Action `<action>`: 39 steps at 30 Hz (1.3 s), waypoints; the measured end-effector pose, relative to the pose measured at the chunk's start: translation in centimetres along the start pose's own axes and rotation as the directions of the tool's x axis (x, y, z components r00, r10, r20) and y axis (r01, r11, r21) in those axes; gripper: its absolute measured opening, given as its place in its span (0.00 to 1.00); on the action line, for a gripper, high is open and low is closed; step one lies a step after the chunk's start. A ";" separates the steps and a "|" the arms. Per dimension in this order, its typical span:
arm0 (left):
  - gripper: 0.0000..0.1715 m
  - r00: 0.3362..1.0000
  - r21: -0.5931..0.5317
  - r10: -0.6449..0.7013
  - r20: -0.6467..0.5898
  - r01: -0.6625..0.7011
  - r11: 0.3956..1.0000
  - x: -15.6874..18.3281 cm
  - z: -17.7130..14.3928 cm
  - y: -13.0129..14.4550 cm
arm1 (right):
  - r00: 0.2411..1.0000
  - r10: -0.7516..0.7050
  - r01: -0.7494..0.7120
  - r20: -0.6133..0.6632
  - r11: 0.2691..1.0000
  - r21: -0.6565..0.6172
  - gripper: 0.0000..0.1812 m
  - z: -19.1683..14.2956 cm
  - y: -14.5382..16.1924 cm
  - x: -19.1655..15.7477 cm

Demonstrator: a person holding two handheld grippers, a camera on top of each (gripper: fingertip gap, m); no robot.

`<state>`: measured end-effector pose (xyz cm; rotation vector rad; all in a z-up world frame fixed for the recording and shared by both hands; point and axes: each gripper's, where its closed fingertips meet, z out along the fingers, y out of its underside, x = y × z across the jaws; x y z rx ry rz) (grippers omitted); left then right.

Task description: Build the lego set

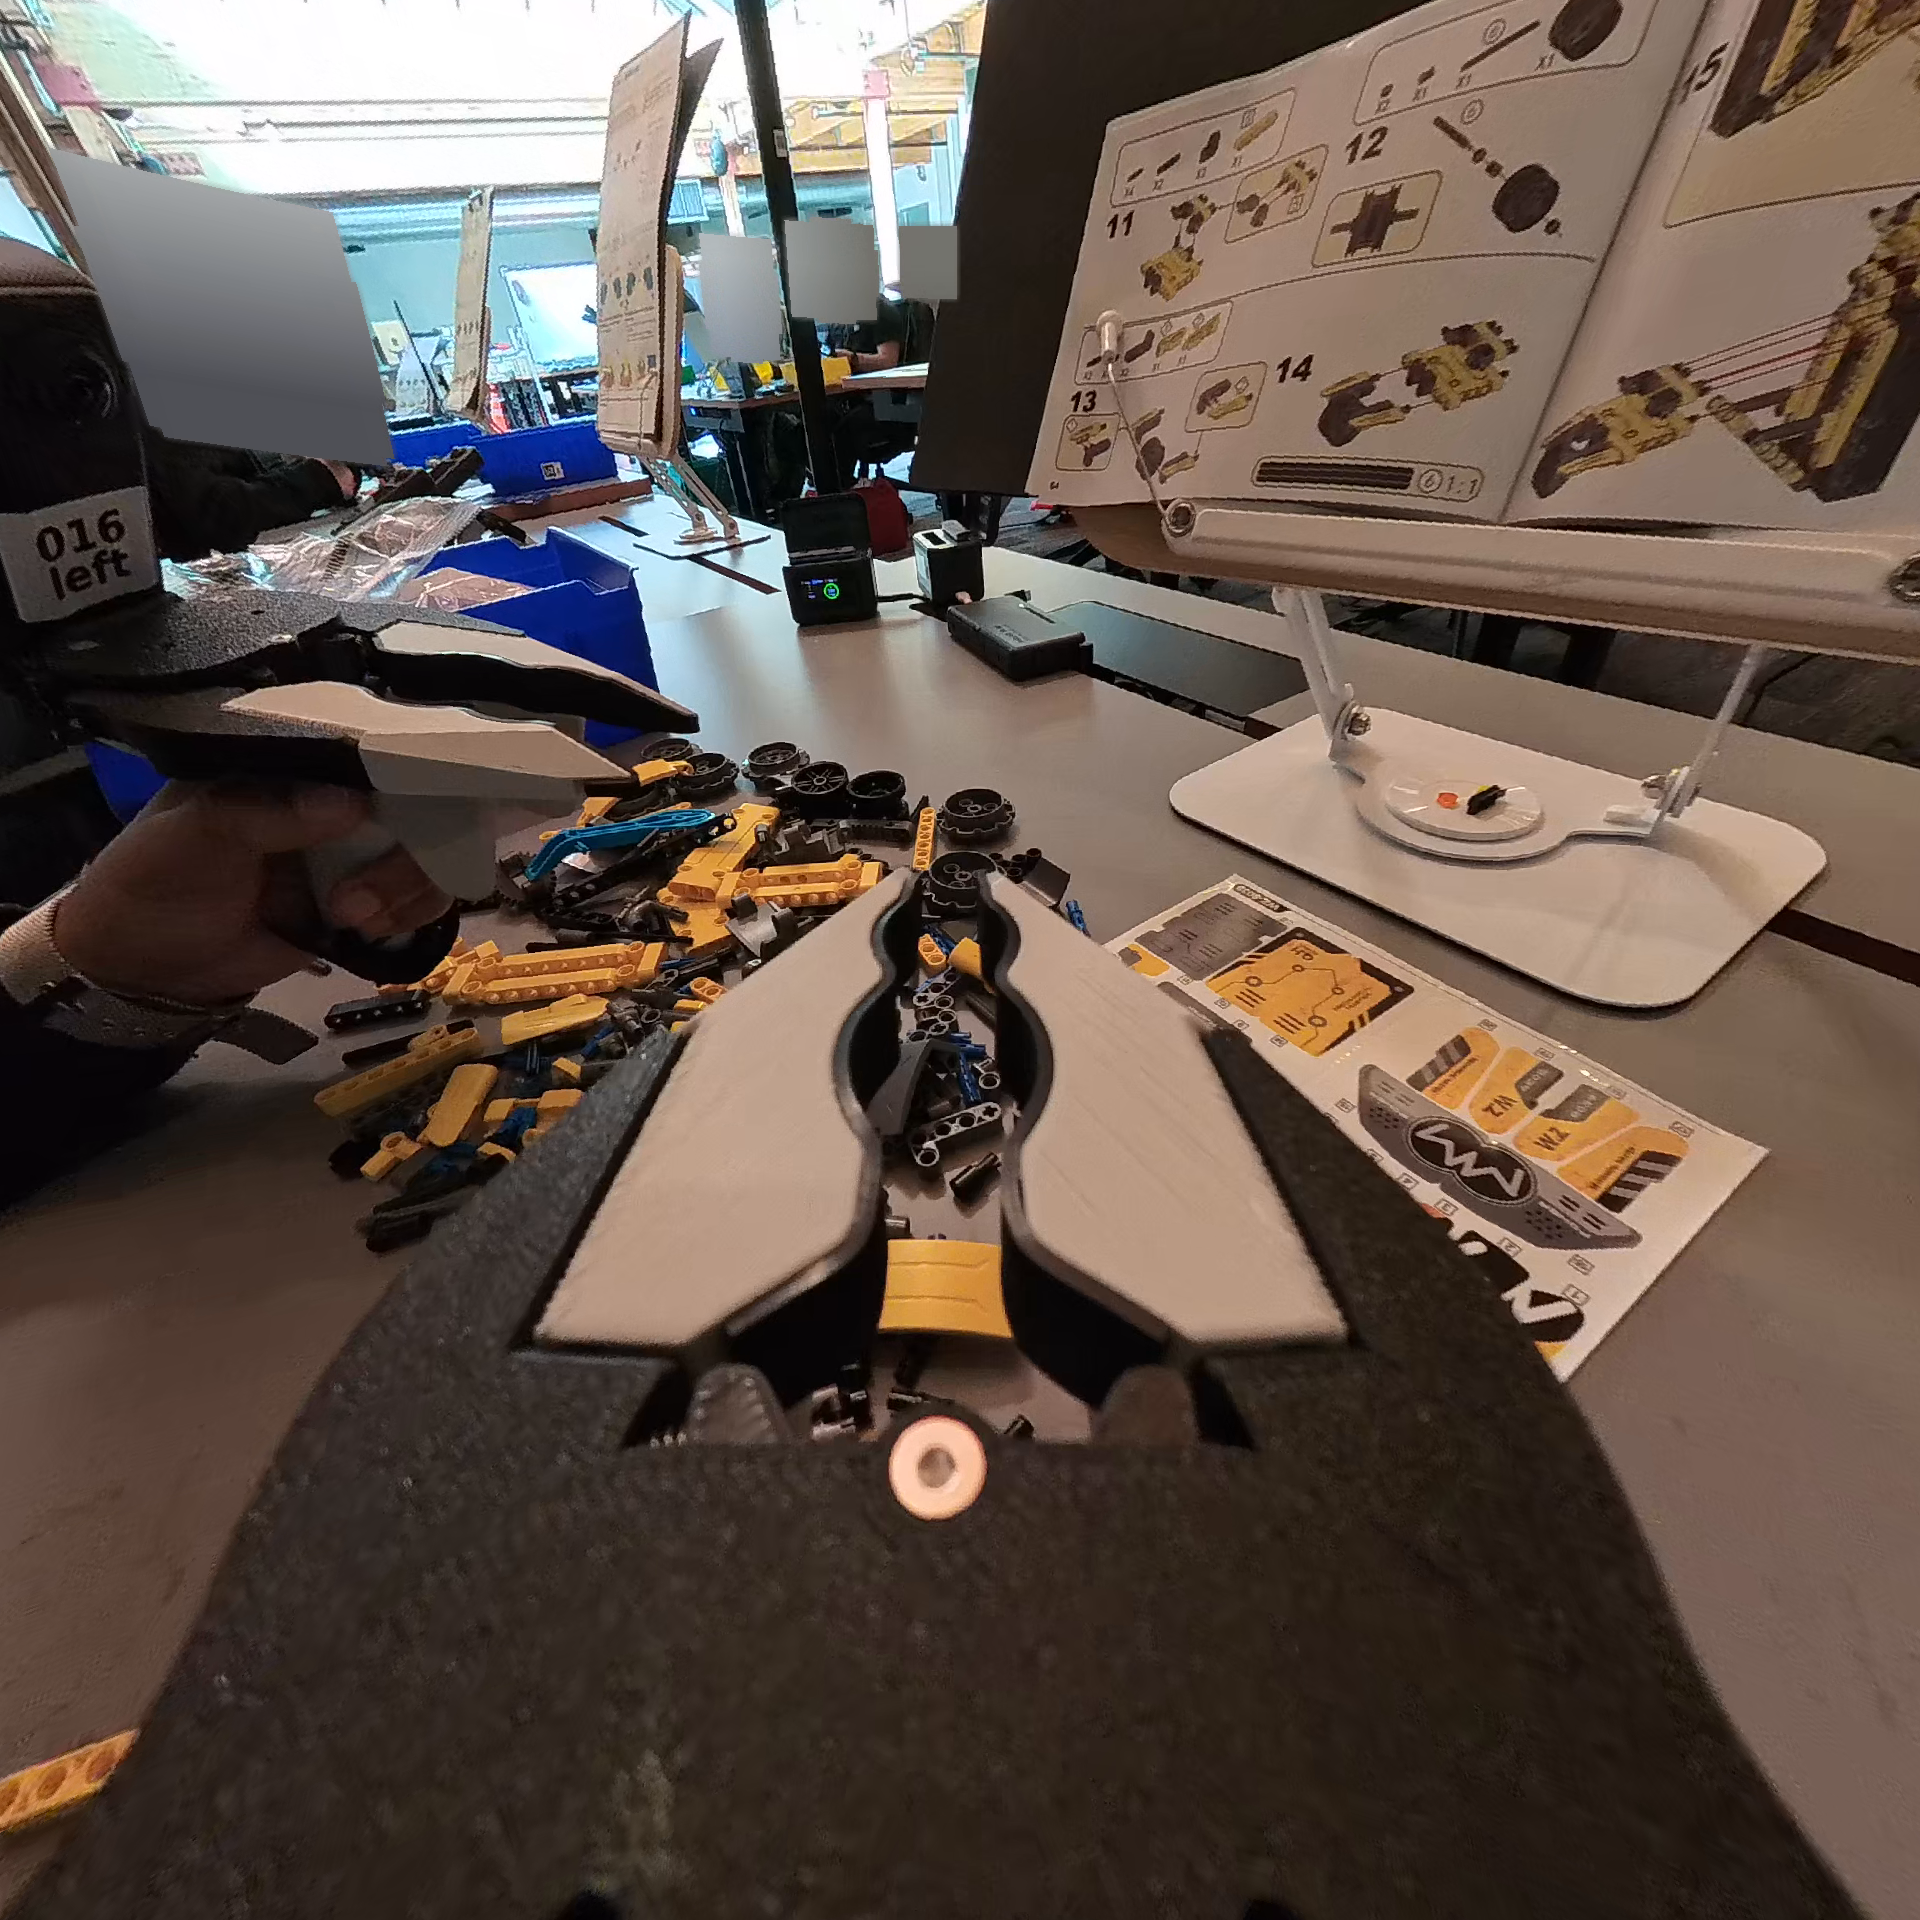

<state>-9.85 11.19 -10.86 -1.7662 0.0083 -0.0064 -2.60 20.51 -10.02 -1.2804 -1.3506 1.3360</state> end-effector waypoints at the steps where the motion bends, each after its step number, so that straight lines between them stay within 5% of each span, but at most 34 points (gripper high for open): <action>1: 0.21 1.000 0.000 0.001 0.000 -0.001 1.000 0.0 0.0 0.0 | 1.000 -0.002 0.002 0.000 1.000 -0.001 0.05 0.0 0.0 0.0; 19: 0.21 1.000 -0.014 0.003 -0.002 -0.003 1.000 0.0 0.1 0.3 | 0.999 0.040 -0.040 0.005 0.998 -0.046 0.05 0.6 1.6 0.4; 39: 0.21 0.998 -0.051 -0.017 -0.061 0.013 0.999 1.2 0.6 0.8 | 0.988 -0.135 0.143 0.080 0.984 -0.103 0.05 1.6 2.1 -4.0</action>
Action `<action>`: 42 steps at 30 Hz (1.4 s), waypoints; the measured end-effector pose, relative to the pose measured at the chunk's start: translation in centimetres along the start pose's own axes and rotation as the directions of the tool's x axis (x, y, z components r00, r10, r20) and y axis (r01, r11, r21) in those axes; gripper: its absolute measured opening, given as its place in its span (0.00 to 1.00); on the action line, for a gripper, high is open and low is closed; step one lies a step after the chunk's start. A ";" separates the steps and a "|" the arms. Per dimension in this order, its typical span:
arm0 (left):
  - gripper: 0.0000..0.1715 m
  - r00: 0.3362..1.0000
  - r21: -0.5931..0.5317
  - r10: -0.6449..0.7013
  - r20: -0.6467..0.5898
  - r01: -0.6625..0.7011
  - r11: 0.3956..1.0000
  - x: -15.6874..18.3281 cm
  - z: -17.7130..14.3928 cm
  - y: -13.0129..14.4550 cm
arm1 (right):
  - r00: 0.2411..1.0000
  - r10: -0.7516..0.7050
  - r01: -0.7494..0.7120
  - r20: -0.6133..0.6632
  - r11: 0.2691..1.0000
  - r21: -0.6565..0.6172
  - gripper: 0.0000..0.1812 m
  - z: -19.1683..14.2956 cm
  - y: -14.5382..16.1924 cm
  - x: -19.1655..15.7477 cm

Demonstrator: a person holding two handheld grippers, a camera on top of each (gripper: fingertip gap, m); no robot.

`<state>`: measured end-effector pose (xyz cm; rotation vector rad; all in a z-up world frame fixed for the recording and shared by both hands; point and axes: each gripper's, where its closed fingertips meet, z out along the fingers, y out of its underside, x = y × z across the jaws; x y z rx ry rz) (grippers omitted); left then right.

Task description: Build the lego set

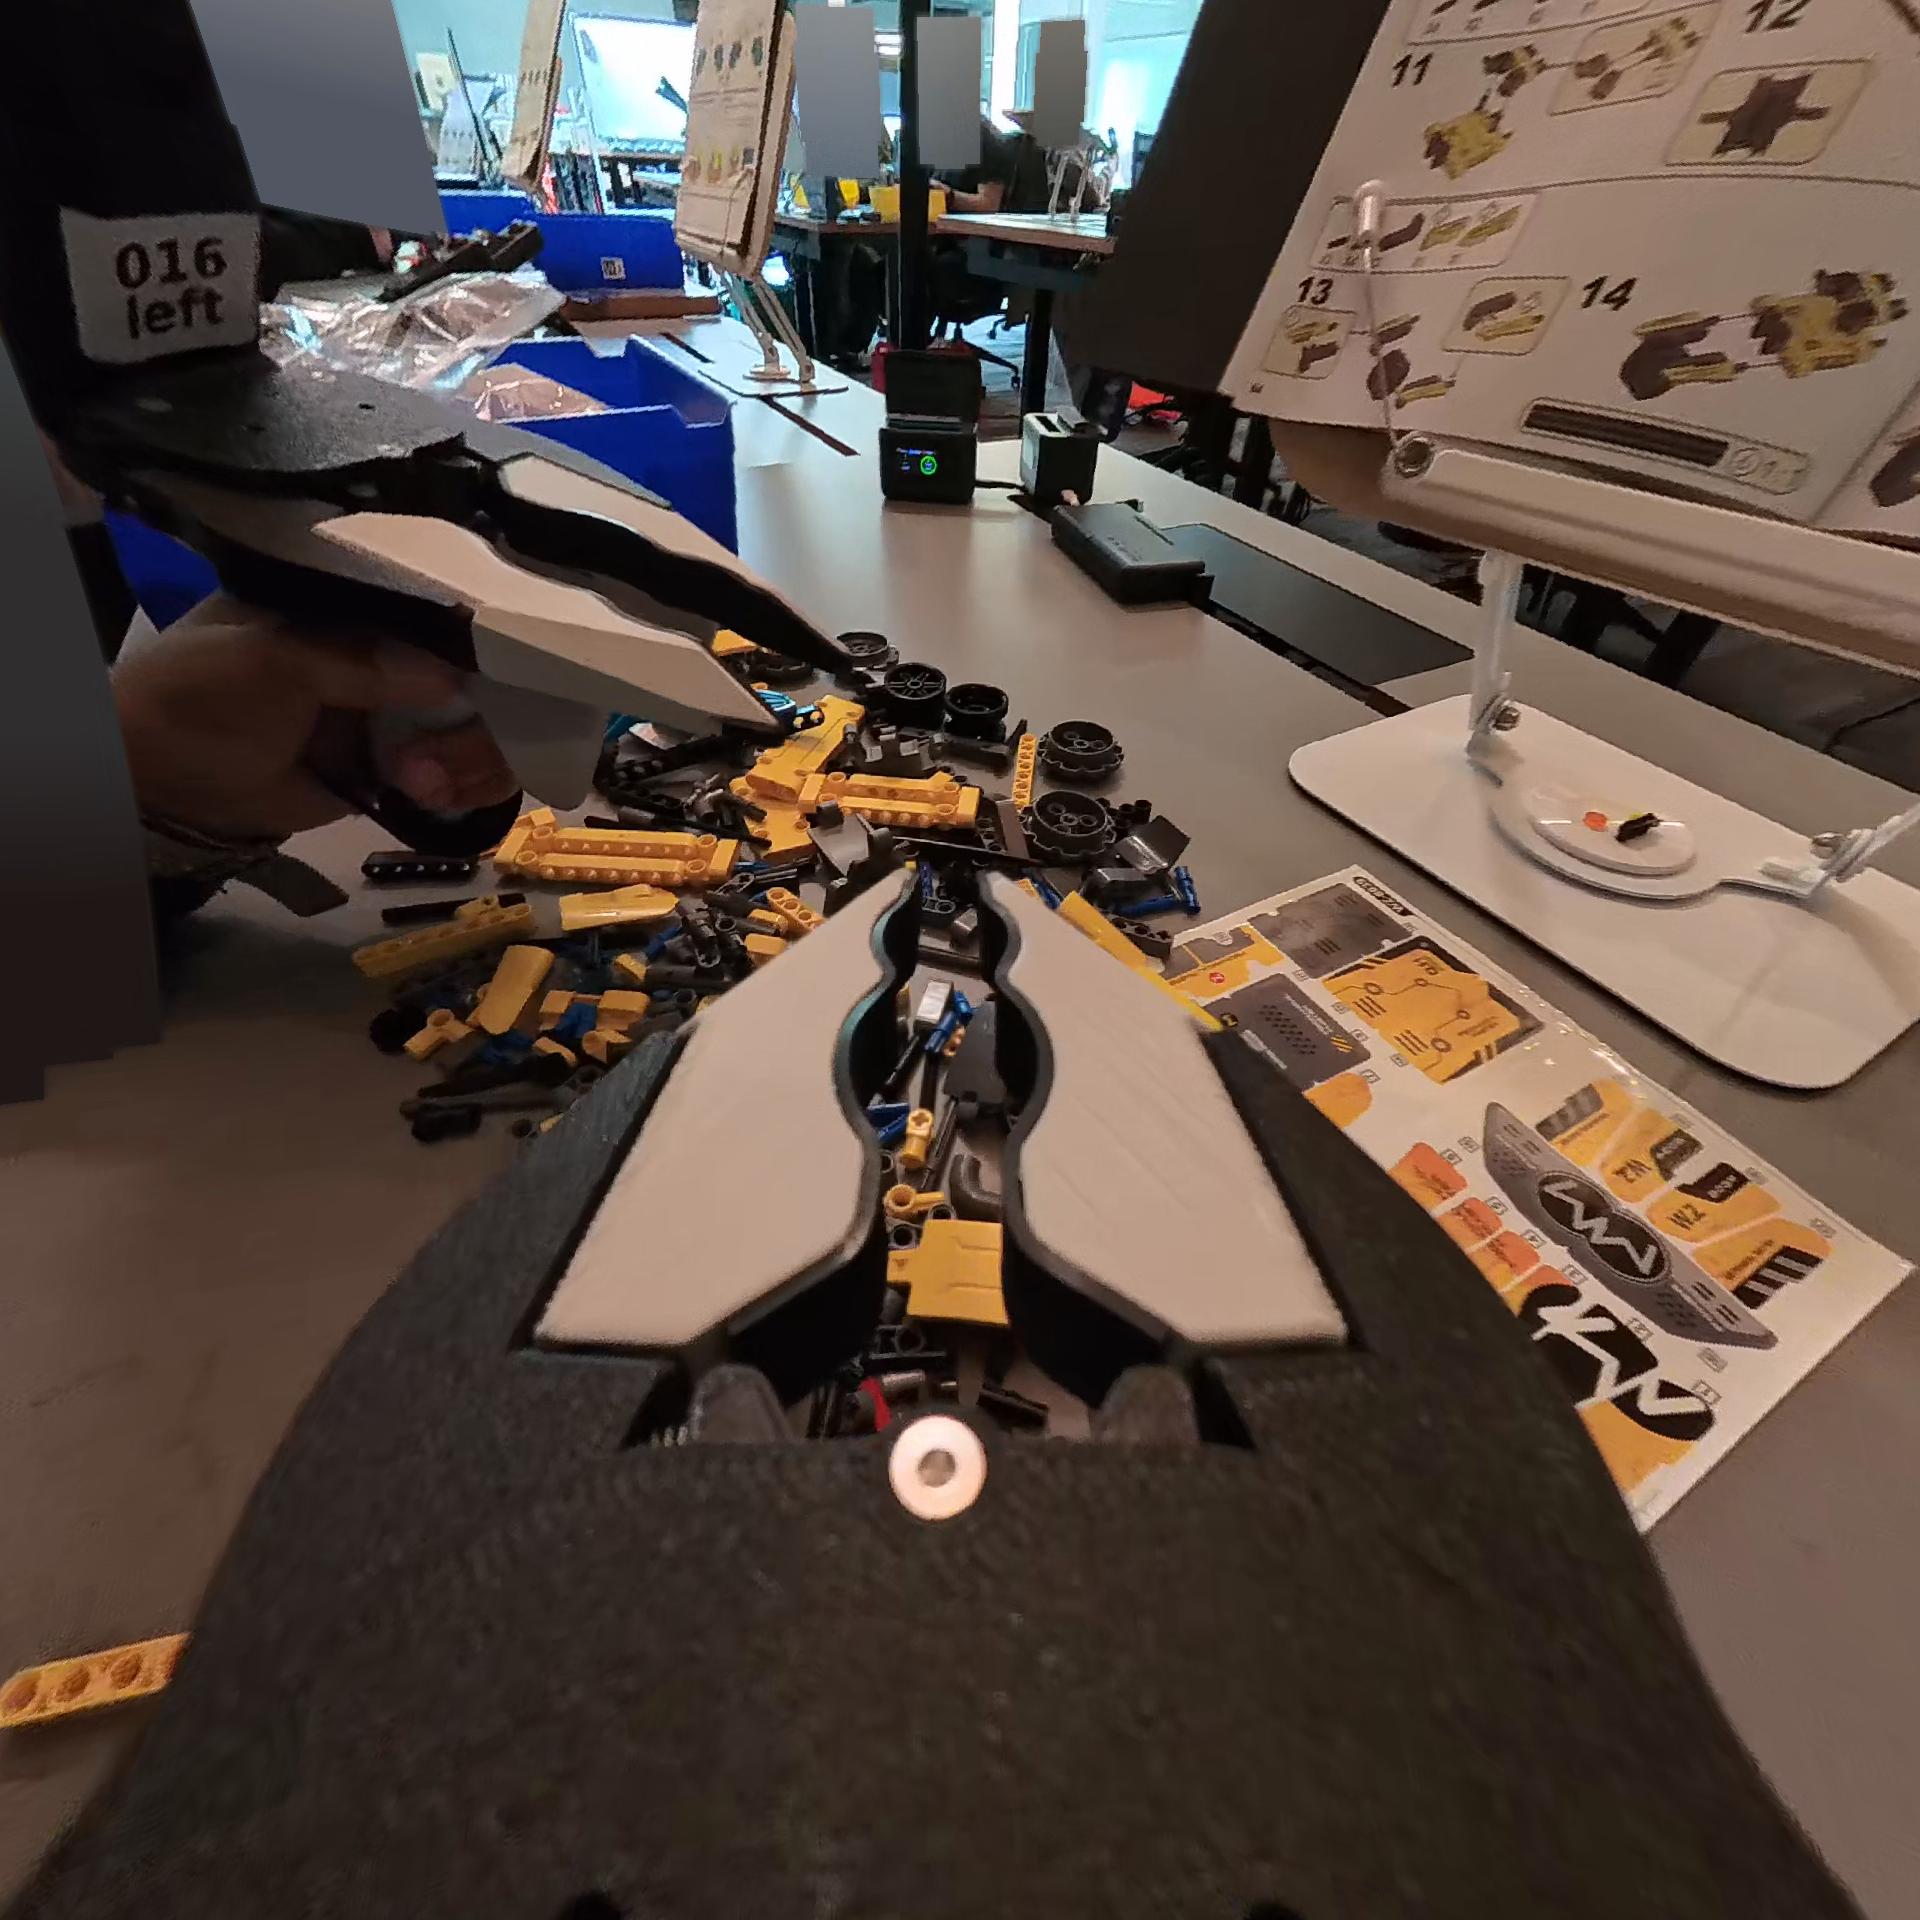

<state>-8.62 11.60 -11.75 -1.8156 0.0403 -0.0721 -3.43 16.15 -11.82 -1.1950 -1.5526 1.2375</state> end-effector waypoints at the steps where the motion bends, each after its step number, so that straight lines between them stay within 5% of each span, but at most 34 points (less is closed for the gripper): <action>1: 0.21 1.000 -0.003 -0.002 -0.003 0.002 1.000 0.1 0.0 0.0 | 1.000 -0.007 0.007 0.002 1.000 -0.006 0.05 0.1 0.1 -0.1; 18: 0.21 1.000 -0.037 0.011 -0.006 -0.011 0.999 0.2 0.3 0.5 | 1.000 -0.009 0.009 0.010 0.999 -0.035 0.06 0.5 0.8 -0.4; 21: 0.21 1.000 -0.040 0.011 -0.003 -0.011 0.999 0.2 0.3 0.6 | 0.996 0.056 -0.054 0.065 0.998 -0.028 0.17 0.8 0.8 -1.1; 33: 0.21 1.000 -0.064 0.026 0.002 -0.026 0.998 0.2 0.6 1.1 | 0.979 0.129 -0.069 0.157 0.938 -0.339 0.18 1.7 5.9 -3.8; 42: 0.21 0.999 -0.081 0.031 0.014 -0.029 0.996 0.0 0.7 1.4 | 0.994 0.018 0.035 0.110 0.886 -0.462 0.11 2.0 8.4 -3.7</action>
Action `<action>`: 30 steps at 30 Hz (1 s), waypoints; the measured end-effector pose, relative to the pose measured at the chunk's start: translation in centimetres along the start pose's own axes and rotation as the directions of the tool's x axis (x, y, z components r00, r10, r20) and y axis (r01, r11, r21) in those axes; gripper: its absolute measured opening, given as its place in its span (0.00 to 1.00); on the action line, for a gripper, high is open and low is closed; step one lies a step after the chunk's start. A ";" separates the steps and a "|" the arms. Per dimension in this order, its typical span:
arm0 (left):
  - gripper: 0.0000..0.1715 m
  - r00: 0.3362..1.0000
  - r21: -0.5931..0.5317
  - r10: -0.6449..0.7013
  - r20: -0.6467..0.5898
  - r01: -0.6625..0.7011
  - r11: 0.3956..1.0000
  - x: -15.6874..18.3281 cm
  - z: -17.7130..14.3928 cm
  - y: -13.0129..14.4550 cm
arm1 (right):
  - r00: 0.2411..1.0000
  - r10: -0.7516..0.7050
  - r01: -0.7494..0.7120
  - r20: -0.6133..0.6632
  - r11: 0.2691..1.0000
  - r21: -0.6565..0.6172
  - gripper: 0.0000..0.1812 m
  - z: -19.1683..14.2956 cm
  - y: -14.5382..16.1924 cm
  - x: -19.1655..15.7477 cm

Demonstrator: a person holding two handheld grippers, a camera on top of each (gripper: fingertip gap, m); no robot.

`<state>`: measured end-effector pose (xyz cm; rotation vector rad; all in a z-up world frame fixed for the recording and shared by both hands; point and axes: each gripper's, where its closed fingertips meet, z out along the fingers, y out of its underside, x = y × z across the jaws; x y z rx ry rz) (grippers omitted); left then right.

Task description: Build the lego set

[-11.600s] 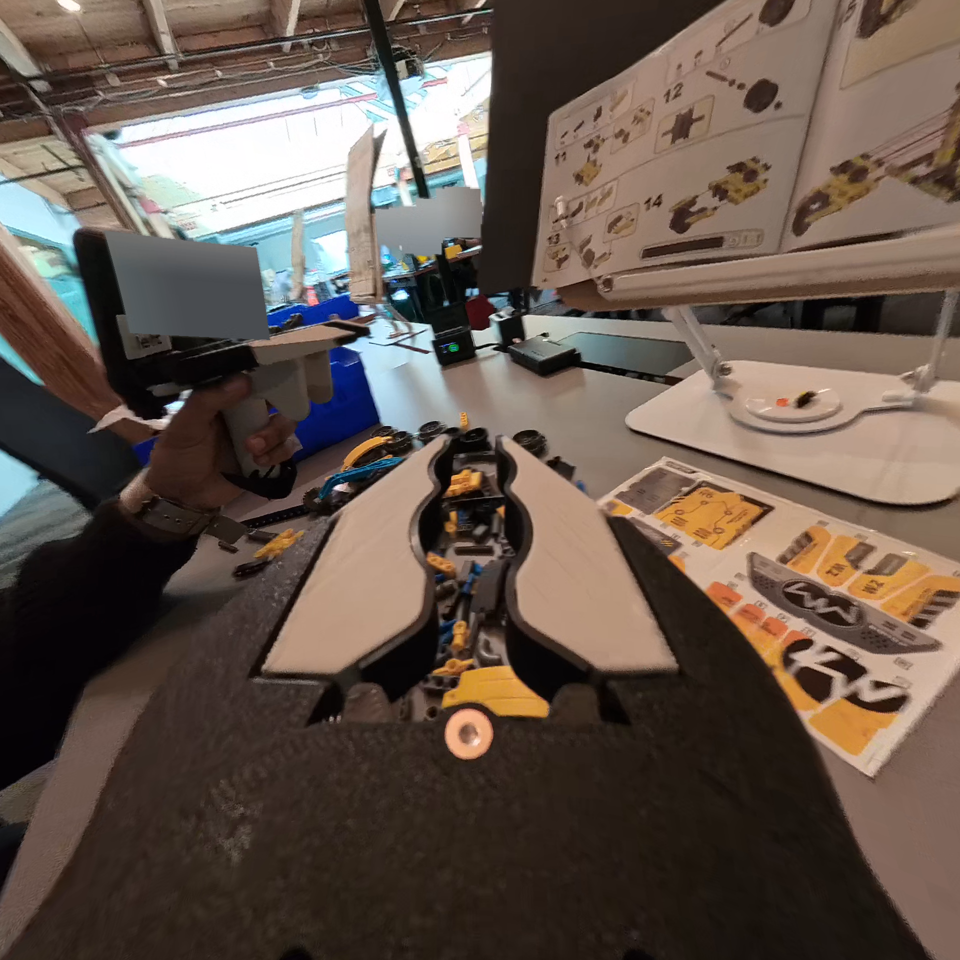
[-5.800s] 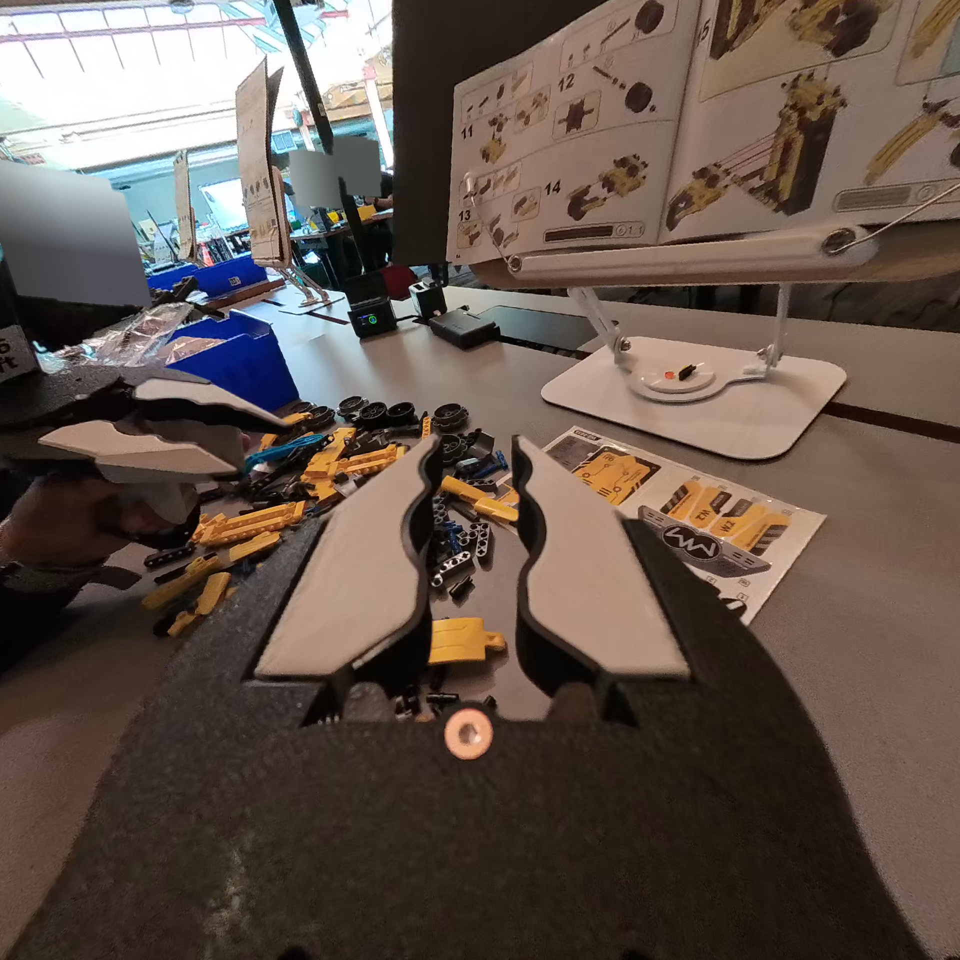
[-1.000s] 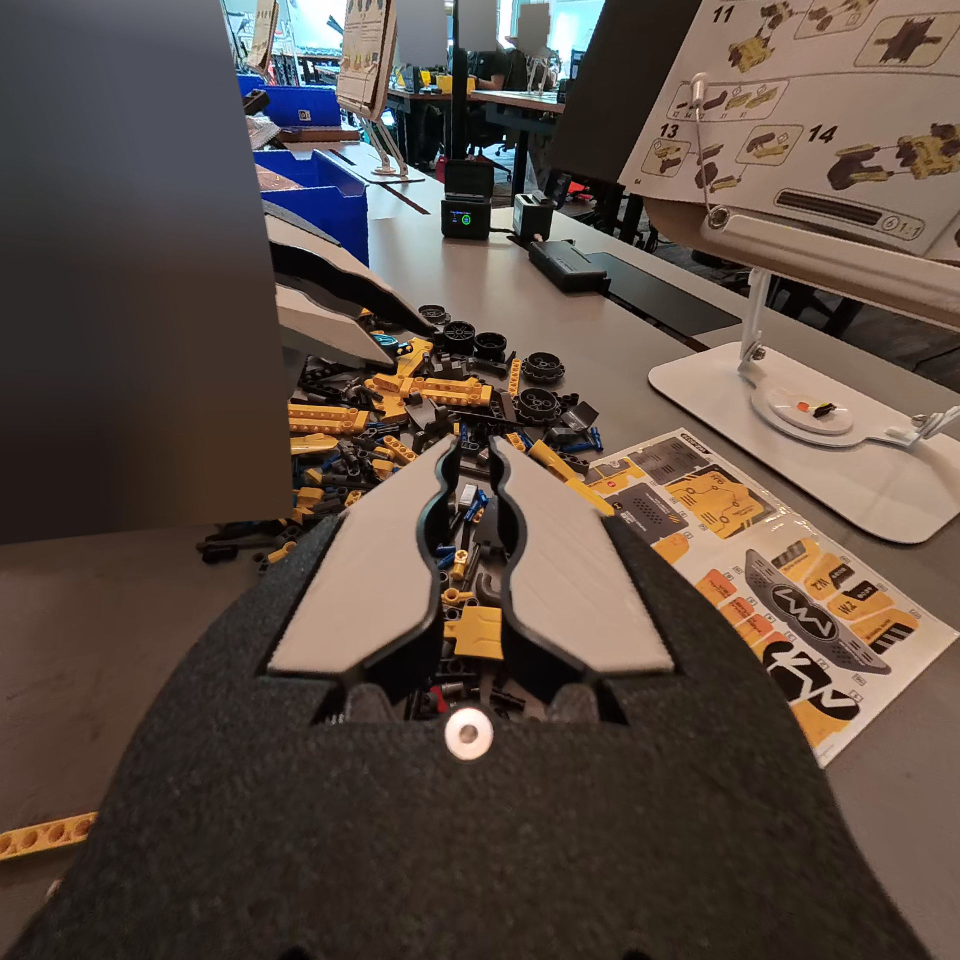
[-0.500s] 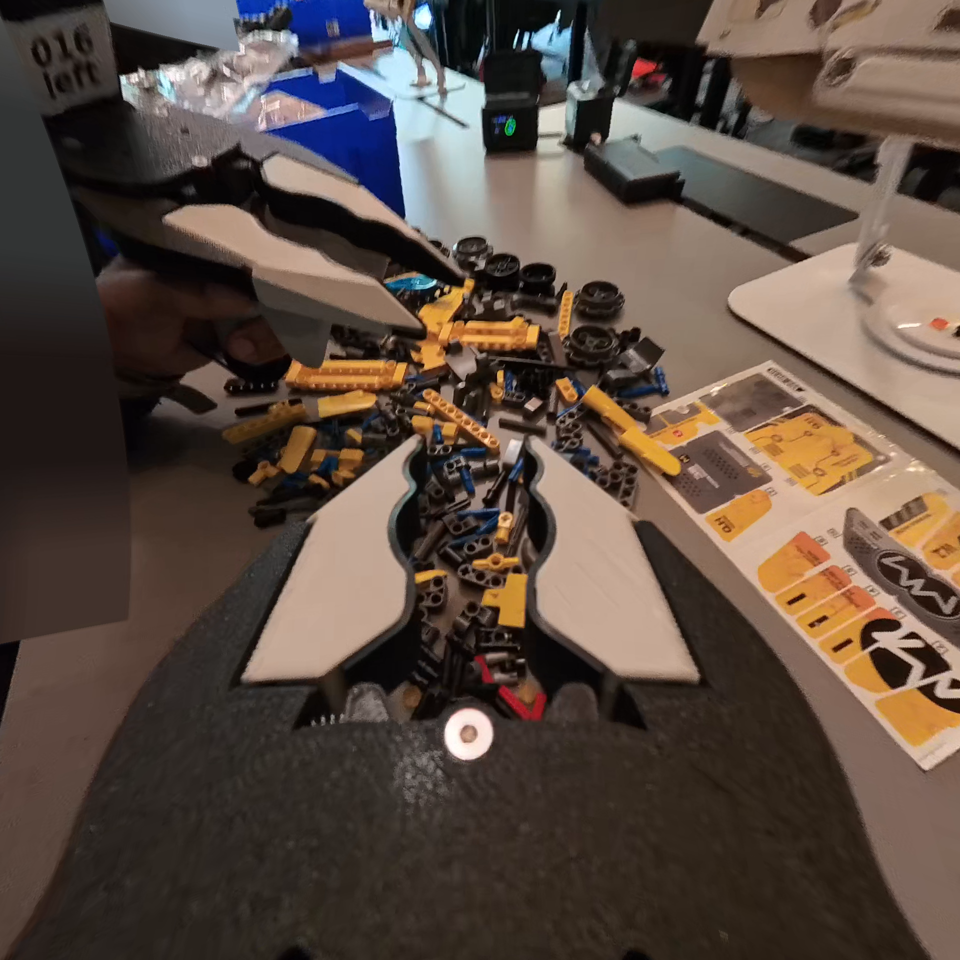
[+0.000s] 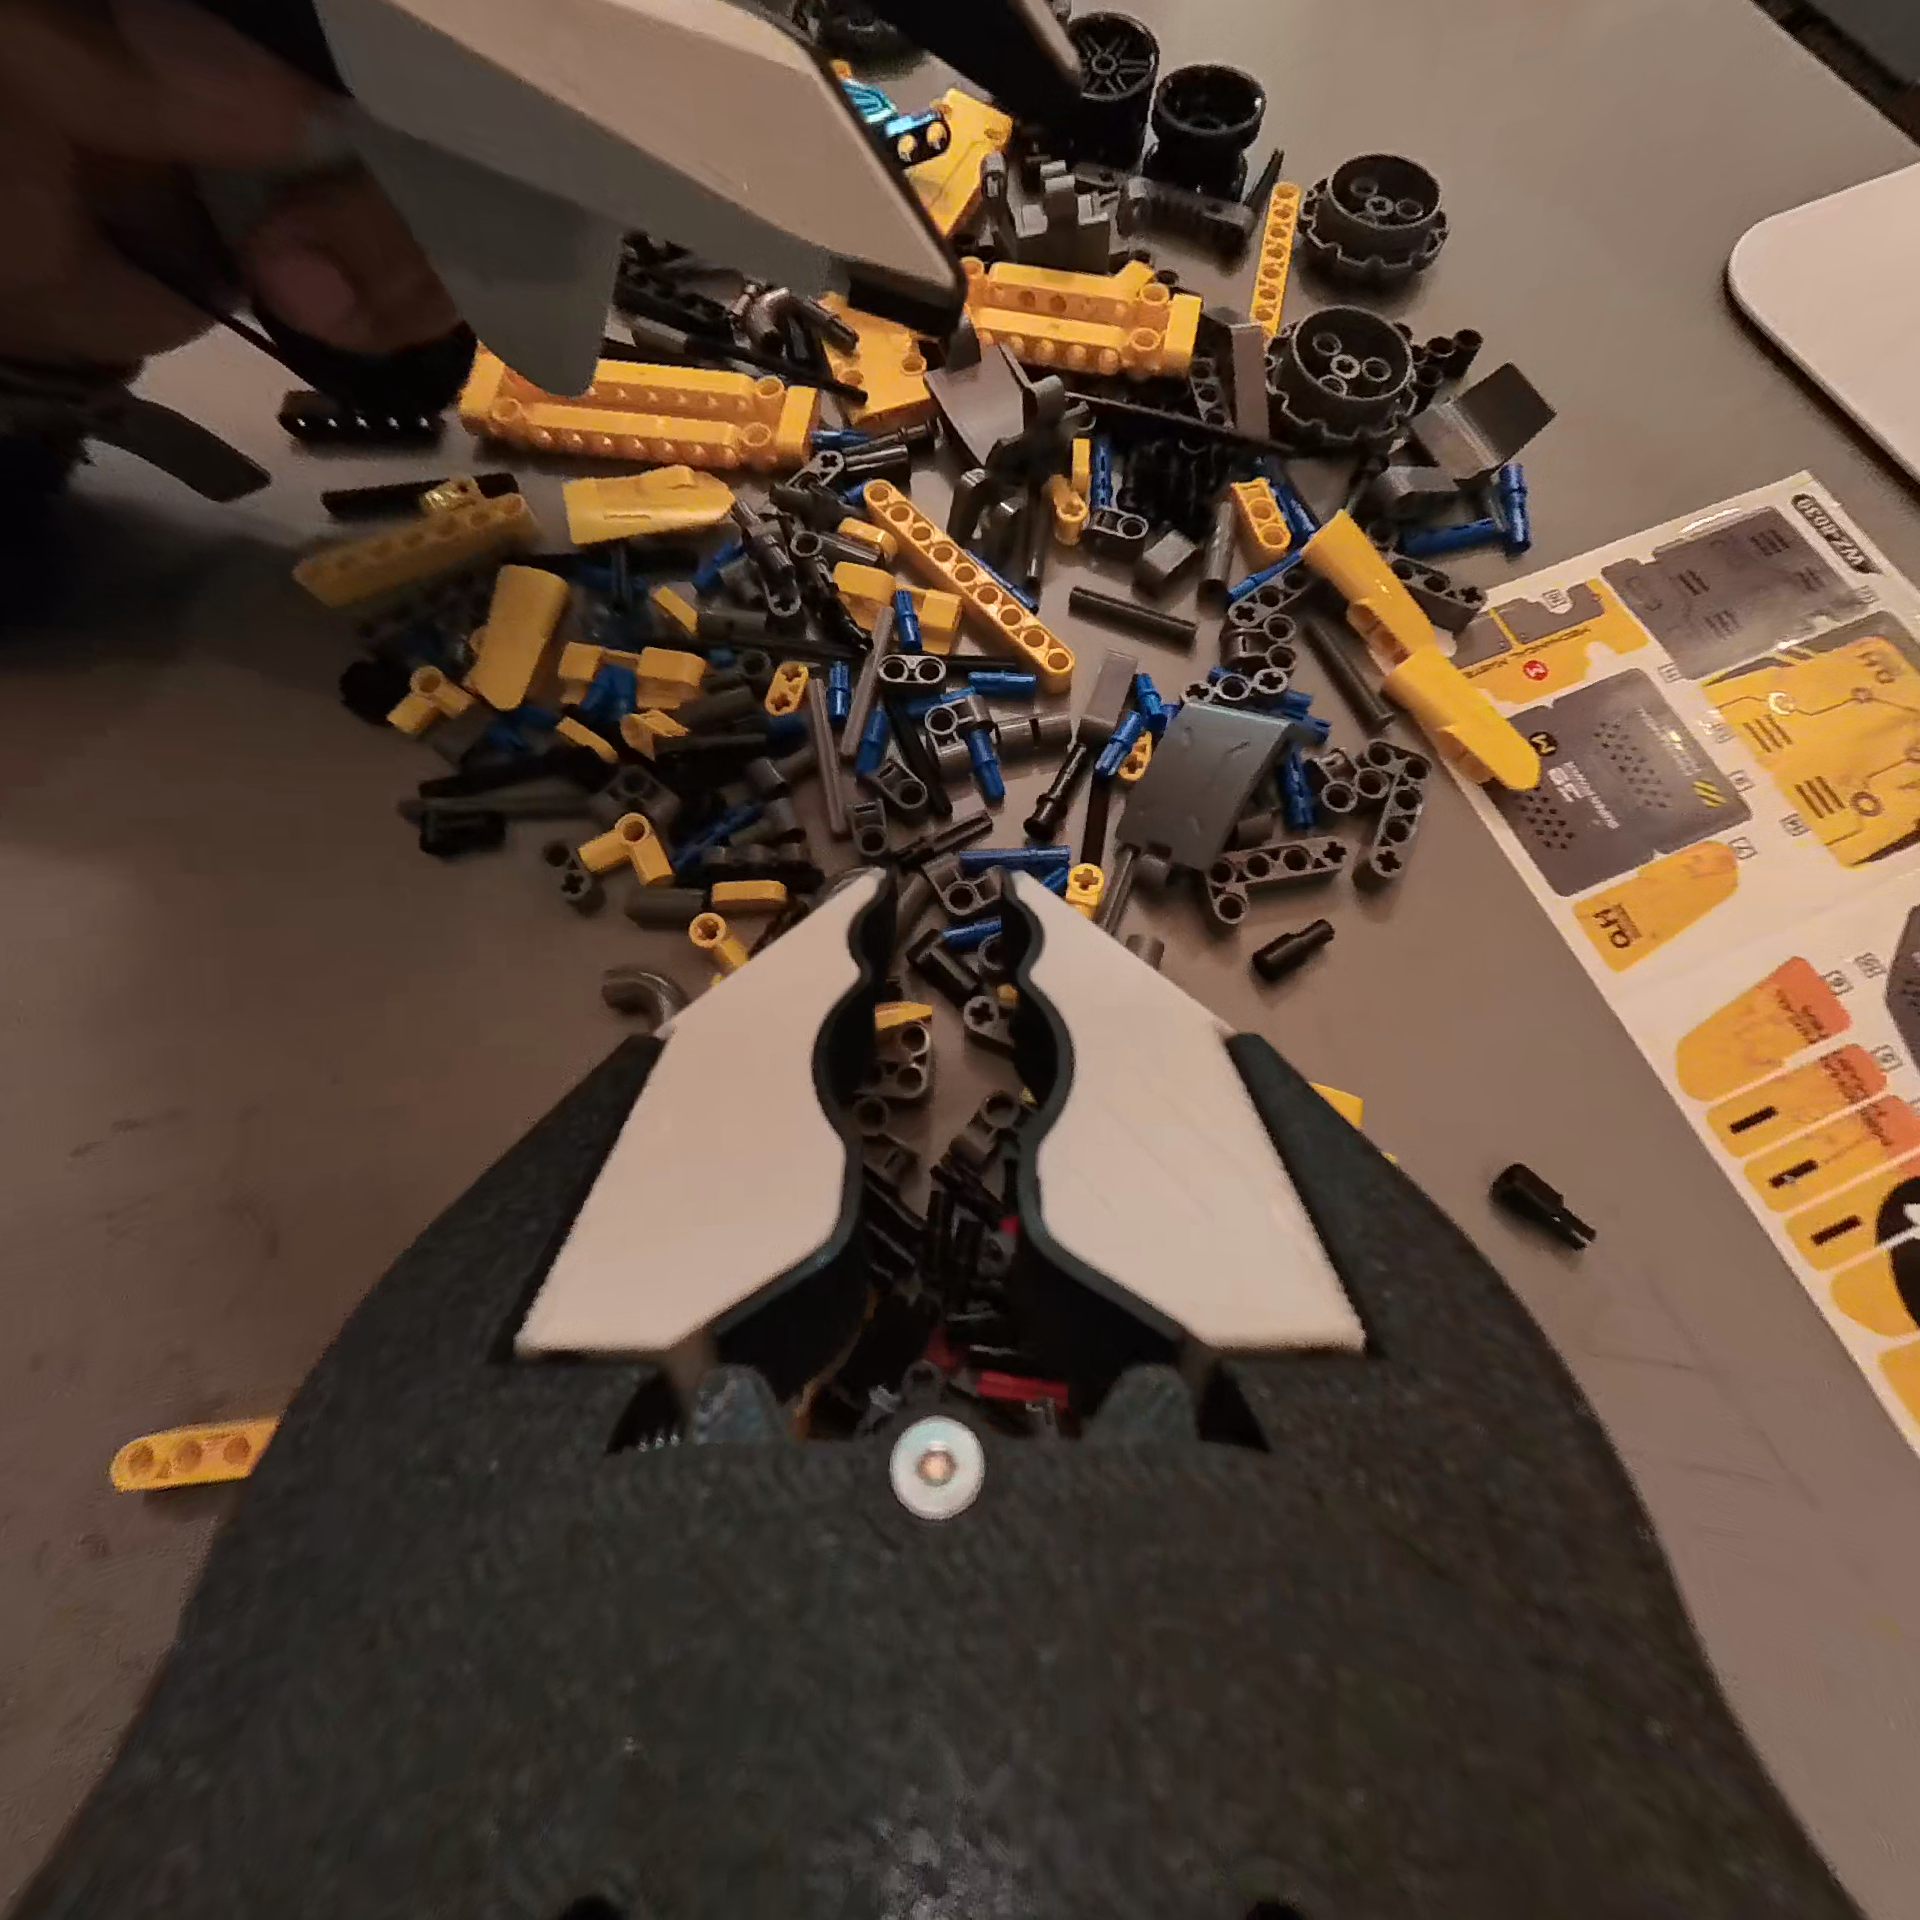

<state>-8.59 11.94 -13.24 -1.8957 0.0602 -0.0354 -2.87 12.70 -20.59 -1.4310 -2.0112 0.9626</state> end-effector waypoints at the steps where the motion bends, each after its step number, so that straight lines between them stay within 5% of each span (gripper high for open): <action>1: 0.21 1.000 0.000 -0.001 0.000 0.001 1.000 0.0 0.0 0.0 | 1.000 0.001 -0.001 -0.006 1.000 -0.006 0.11 0.1 0.1 0.1; 21: 0.21 1.000 -0.011 0.003 0.003 -0.003 1.000 0.0 0.1 0.2 | 0.999 0.013 -0.014 -0.044 1.000 -0.026 0.11 1.2 0.4 0.5; 30: 0.21 1.000 -0.014 0.005 0.005 -0.005 1.000 0.0 0.1 0.3 | 0.999 0.028 -0.025 0.037 0.997 -0.072 0.11 0.8 1.0 -0.8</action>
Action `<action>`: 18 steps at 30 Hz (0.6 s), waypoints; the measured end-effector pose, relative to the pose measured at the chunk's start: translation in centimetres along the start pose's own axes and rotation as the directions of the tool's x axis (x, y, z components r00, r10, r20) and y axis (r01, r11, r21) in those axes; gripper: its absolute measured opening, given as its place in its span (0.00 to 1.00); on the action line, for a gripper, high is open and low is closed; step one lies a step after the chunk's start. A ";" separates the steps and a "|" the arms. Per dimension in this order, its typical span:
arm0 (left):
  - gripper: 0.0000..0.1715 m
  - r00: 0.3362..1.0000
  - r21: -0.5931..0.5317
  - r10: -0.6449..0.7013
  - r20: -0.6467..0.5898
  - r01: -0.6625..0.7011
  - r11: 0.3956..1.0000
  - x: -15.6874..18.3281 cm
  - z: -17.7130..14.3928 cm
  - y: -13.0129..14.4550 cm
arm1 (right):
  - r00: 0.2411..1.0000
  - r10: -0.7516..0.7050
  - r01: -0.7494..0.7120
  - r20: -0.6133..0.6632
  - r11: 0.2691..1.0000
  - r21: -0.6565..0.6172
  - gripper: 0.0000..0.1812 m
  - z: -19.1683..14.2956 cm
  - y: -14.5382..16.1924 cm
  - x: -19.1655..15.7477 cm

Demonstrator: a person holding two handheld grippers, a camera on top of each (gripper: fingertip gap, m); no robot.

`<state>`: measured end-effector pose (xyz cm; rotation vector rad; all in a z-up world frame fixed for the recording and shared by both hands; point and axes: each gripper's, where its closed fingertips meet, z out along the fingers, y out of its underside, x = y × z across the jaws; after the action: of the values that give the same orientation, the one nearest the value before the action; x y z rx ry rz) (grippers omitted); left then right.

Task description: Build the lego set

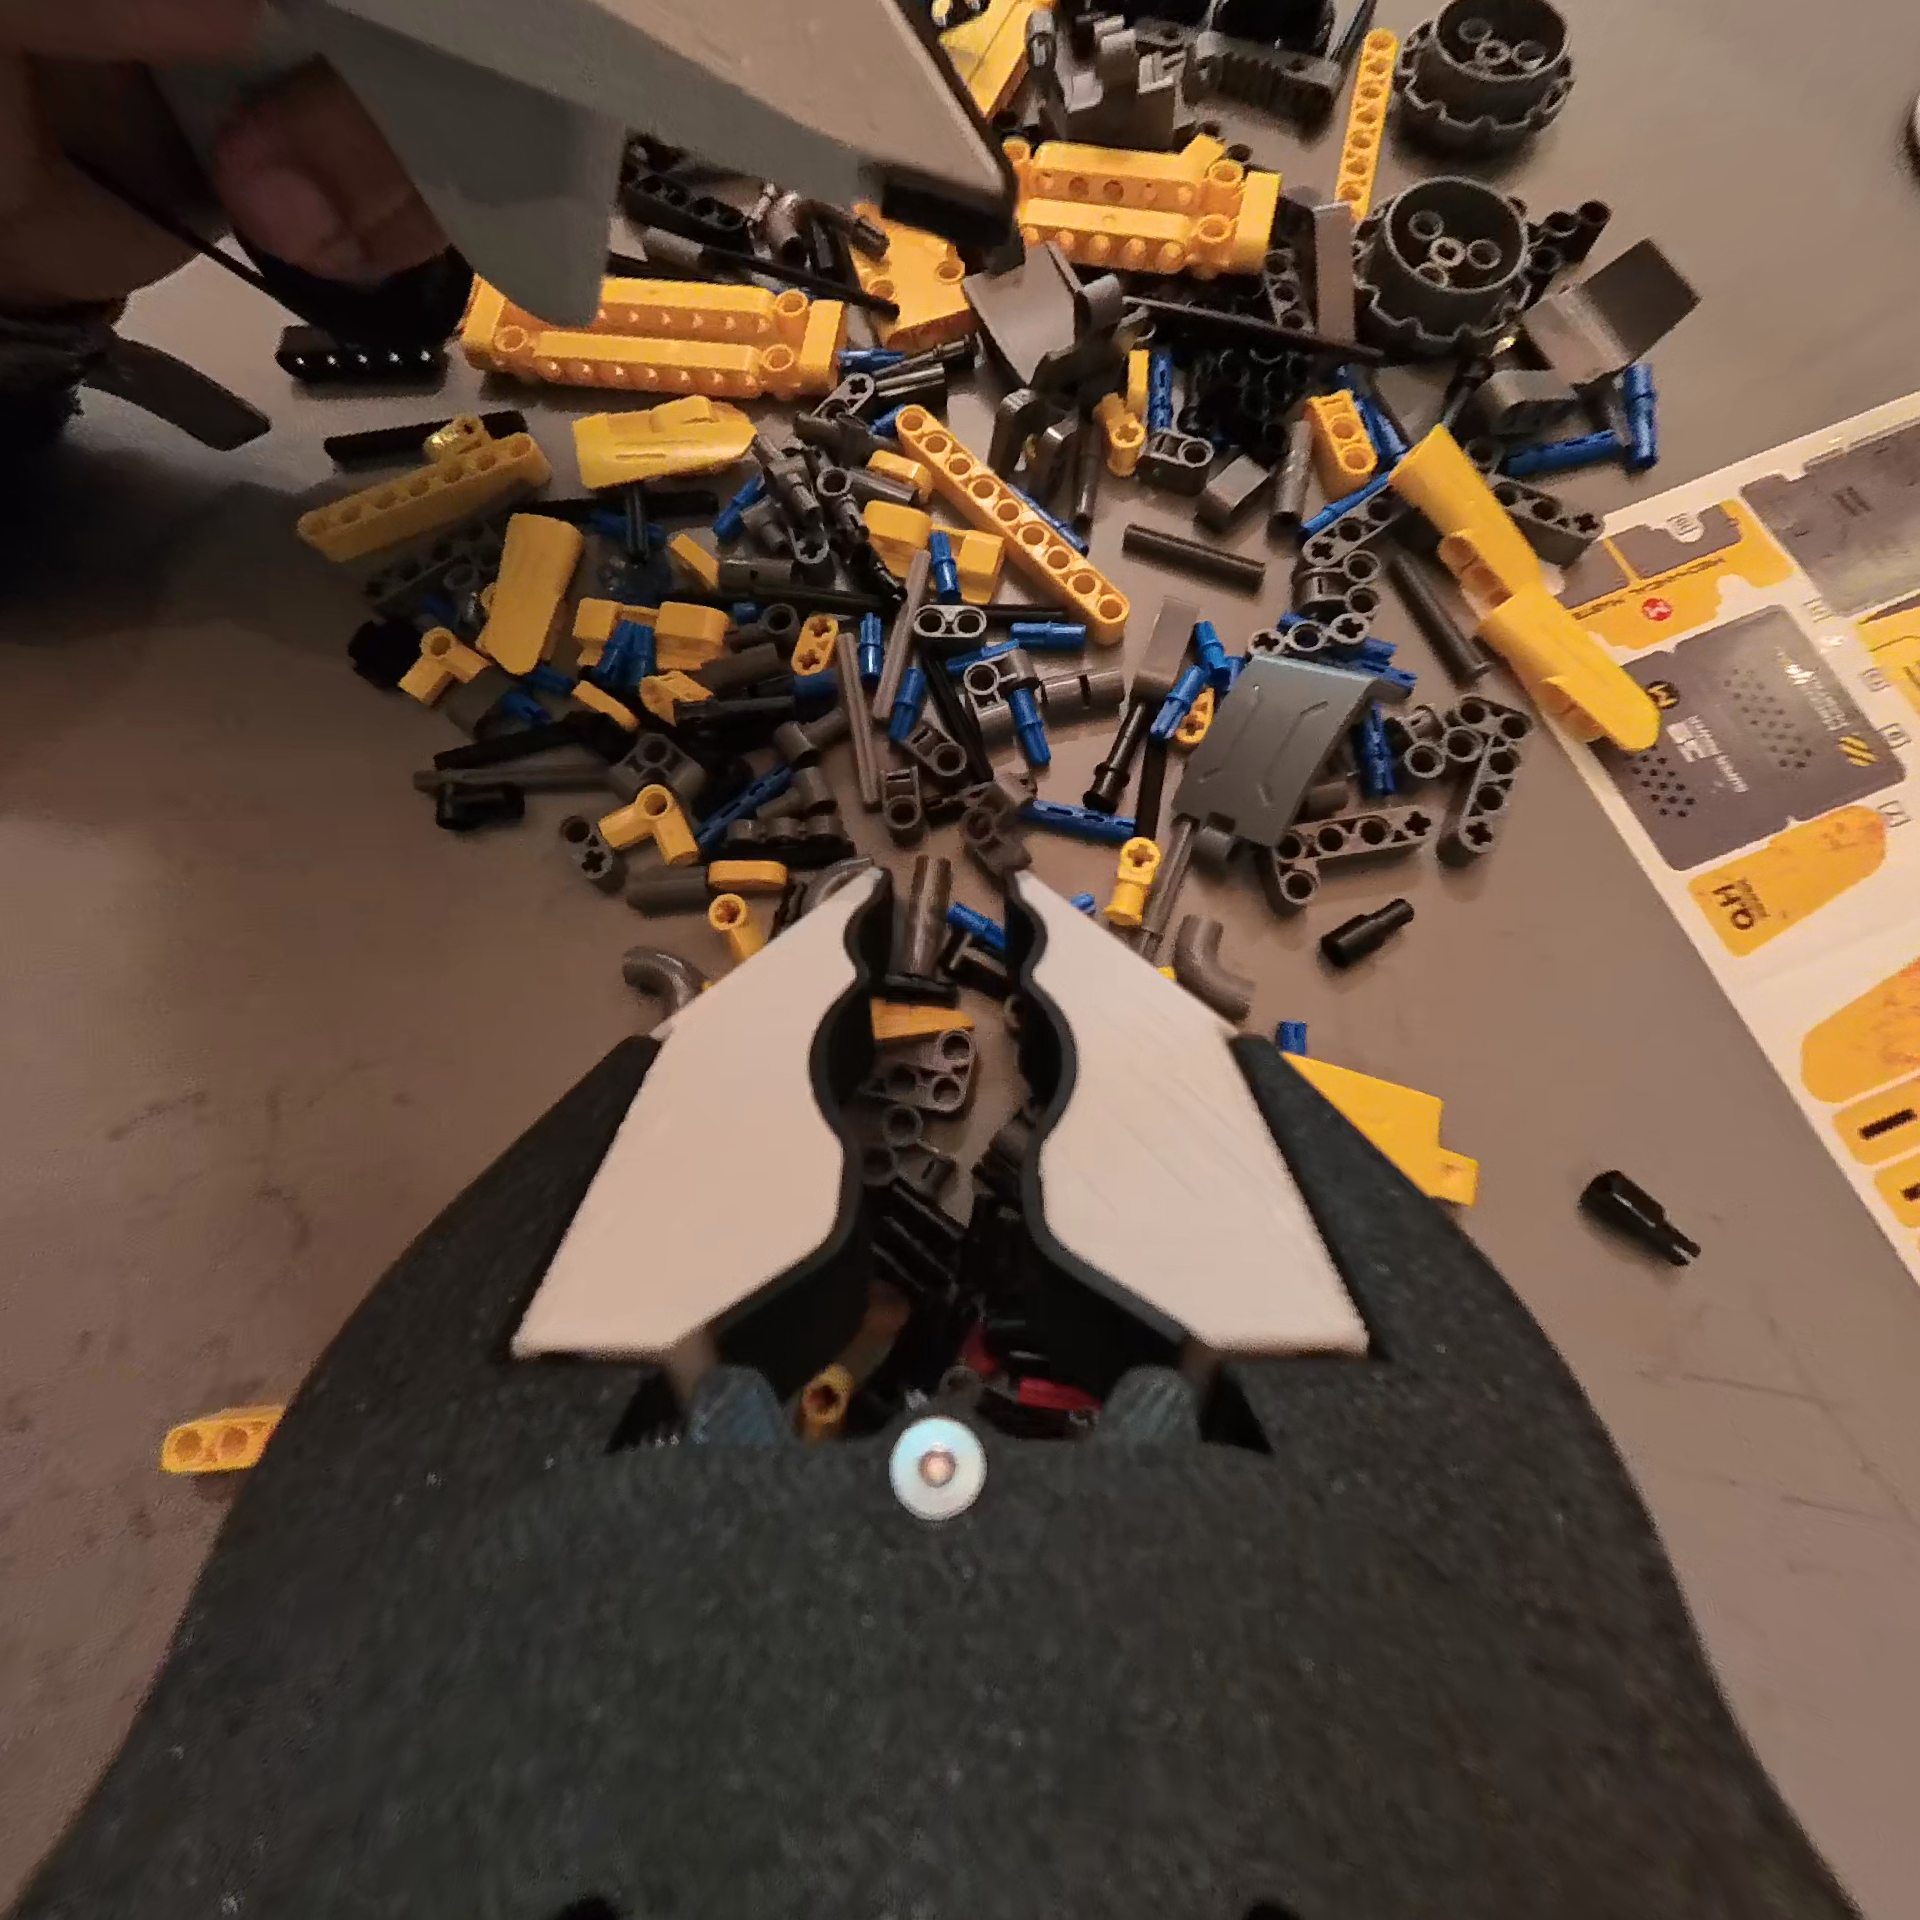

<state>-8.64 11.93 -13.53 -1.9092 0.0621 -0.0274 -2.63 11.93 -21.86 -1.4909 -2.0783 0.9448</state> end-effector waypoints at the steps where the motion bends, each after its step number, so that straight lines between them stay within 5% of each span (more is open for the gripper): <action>1: 0.21 1.000 0.000 0.001 0.000 -0.001 1.000 0.0 0.0 0.0 | 1.000 -0.003 0.004 -0.004 1.000 0.009 0.12 -0.1 -0.2 0.0; 18: 0.21 1.000 -0.017 0.021 0.004 -0.021 1.000 0.1 0.2 0.3 | 0.996 -0.007 0.010 -0.091 0.999 0.033 0.12 0.5 -0.7 0.9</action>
<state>-8.55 12.02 -13.84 -1.9250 0.0797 -0.0085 -3.71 12.46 -21.78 -1.4787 -1.9934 0.8877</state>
